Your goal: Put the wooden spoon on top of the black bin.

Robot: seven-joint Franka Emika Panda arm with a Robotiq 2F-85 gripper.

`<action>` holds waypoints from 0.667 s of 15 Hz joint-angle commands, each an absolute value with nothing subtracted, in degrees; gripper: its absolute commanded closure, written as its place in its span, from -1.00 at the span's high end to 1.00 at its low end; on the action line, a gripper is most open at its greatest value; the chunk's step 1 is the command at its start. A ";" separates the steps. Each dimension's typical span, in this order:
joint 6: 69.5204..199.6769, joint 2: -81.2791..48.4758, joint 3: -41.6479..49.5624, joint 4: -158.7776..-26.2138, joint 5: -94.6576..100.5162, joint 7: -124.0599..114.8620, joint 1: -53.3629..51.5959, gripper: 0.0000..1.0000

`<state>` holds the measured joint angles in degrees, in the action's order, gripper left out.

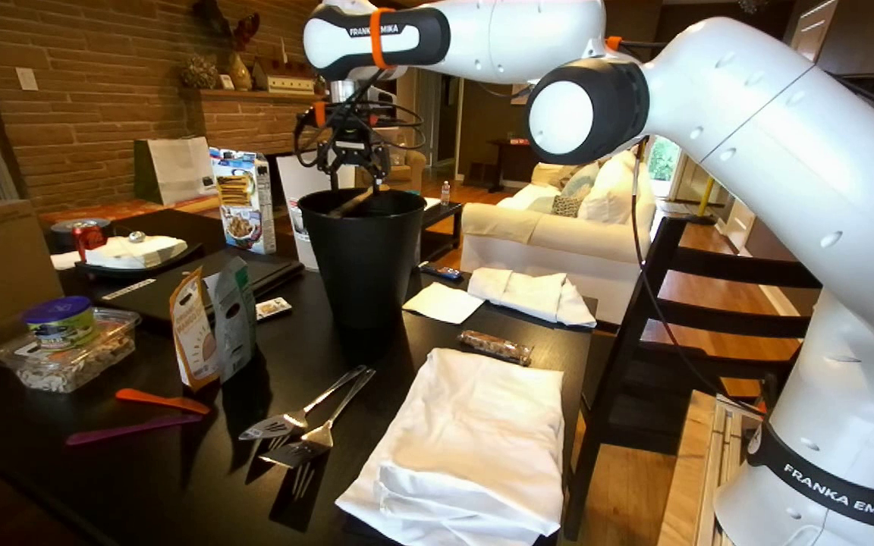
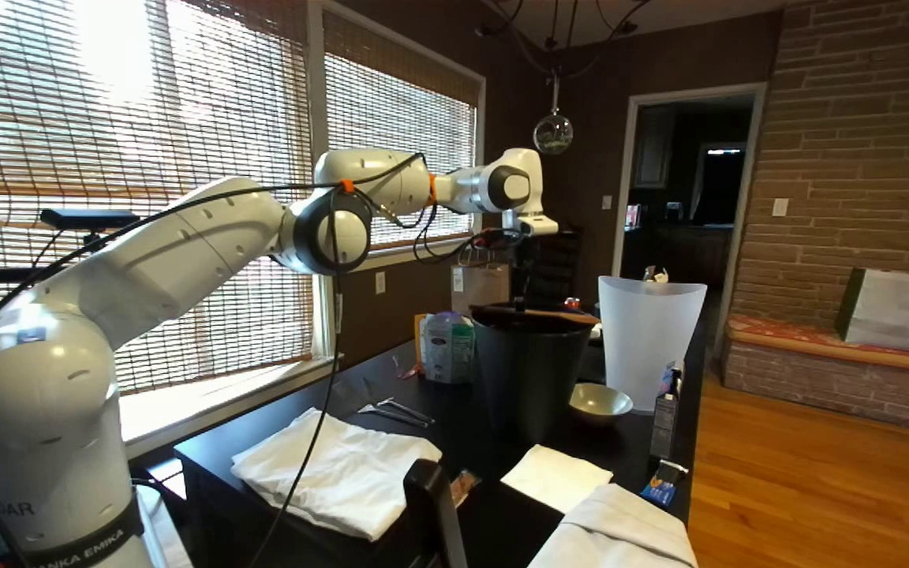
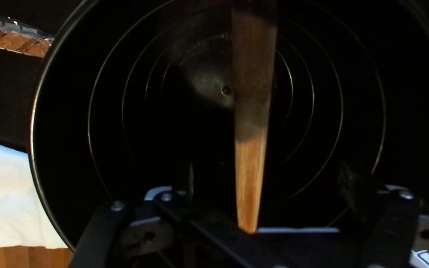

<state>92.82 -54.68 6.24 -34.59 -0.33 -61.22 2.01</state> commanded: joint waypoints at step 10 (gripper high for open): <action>89.61 -50.24 6.62 -30.15 1.22 -44.34 3.30 1.00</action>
<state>90.33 -51.67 6.67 -31.03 0.23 -50.31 2.71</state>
